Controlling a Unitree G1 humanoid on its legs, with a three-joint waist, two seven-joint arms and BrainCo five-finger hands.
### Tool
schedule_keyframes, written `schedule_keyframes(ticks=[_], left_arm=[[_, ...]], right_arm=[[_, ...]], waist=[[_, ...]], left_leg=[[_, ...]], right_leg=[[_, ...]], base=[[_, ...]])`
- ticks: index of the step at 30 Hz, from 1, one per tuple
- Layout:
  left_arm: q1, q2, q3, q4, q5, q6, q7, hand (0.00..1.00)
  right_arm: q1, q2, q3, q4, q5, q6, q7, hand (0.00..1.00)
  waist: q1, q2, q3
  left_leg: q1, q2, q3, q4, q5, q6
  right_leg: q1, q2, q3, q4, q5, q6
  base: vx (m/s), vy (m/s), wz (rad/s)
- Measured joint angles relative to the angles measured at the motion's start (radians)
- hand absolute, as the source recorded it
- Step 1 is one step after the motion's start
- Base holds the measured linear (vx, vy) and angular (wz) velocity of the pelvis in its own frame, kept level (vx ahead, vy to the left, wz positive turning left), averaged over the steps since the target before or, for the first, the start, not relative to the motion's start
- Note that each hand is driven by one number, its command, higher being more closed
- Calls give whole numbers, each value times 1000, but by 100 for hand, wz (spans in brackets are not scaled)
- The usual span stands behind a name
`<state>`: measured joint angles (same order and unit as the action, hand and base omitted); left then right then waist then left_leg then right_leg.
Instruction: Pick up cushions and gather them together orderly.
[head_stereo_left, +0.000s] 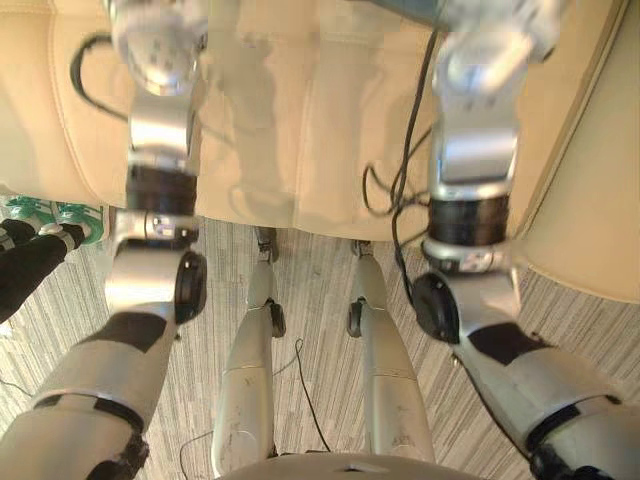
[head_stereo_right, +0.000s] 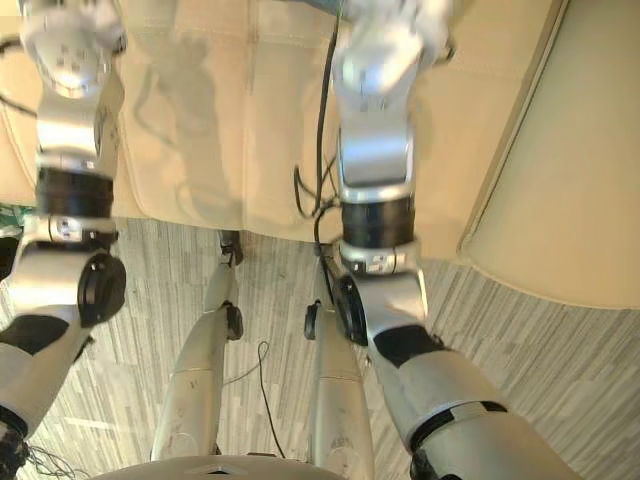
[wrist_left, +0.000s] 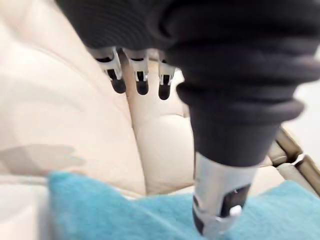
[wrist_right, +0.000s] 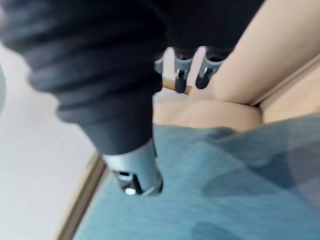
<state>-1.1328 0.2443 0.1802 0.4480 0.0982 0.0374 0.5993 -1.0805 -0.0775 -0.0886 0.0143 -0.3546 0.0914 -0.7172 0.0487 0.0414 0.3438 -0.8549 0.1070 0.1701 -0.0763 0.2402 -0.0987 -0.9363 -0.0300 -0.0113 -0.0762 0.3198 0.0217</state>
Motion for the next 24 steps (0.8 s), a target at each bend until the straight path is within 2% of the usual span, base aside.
schedule_keyframes(ticks=[5,6,10,13,15,18,21,23,24], left_arm=[[179,-26,12,-81,-23,-17,-30,0],[224,-26,12,-97,-40,-34,-45,0],[349,-22,12,-125,-78,-64,-90,0],[484,-21,14,-135,-124,-91,-143,0],[619,-28,16,-182,-138,-111,-182,0],[768,-54,16,-182,-158,-118,-225,0],[932,-114,15,-105,-154,-120,-287,0],[1049,-179,20,32,-136,-114,-345,0],[1068,-192,24,65,-135,-111,-352,0]], right_arm=[[166,-22,6,-52,42,-28,88,0],[237,-45,6,-104,59,-53,110,0],[425,-108,-13,-164,101,-91,176,0],[610,-109,-35,-165,120,-98,231,0],[751,-98,-34,-180,134,-108,278,0],[894,-69,-25,-181,161,-120,320,0],[1022,-47,-8,-87,171,-141,382,0],[1120,-11,-1,68,170,-137,451,0],[1137,-3,-1,101,171,-136,458,0]], waist=[[-17,-16,10],[-23,-20,13],[-27,-26,16],[-28,-27,17],[-32,-27,17],[-32,-28,16],[-41,-28,13],[-43,-37,-34],[-44,-39,-47]], left_leg=[[77,0,19,1,-9,-5],[94,5,19,7,-12,-5],[152,14,20,25,-18,-5],[237,24,21,28,-33,-7],[290,29,26,45,-55,-6],[361,31,42,74,-91,-8],[460,38,63,139,-156,-8],[529,46,79,184,-213,-2],[541,47,80,188,-221,-1]], right_leg=[[57,4,31,17,-20,1],[73,8,34,23,-28,1],[136,19,39,26,-36,6],[216,30,39,34,-46,5],[261,34,42,59,-74,-5],[334,35,55,59,-86,-2],[448,35,67,63,-112,-2],[526,38,70,67,-138,-2],[540,38,72,67,-143,-1]], base=[[-26,32,-11],[-65,-13,-6],[-65,-39,-6],[-30,-54,-8],[32,-17,-7],[51,0,-20],[82,26,-26],[140,27,-20],[128,18,-19]])
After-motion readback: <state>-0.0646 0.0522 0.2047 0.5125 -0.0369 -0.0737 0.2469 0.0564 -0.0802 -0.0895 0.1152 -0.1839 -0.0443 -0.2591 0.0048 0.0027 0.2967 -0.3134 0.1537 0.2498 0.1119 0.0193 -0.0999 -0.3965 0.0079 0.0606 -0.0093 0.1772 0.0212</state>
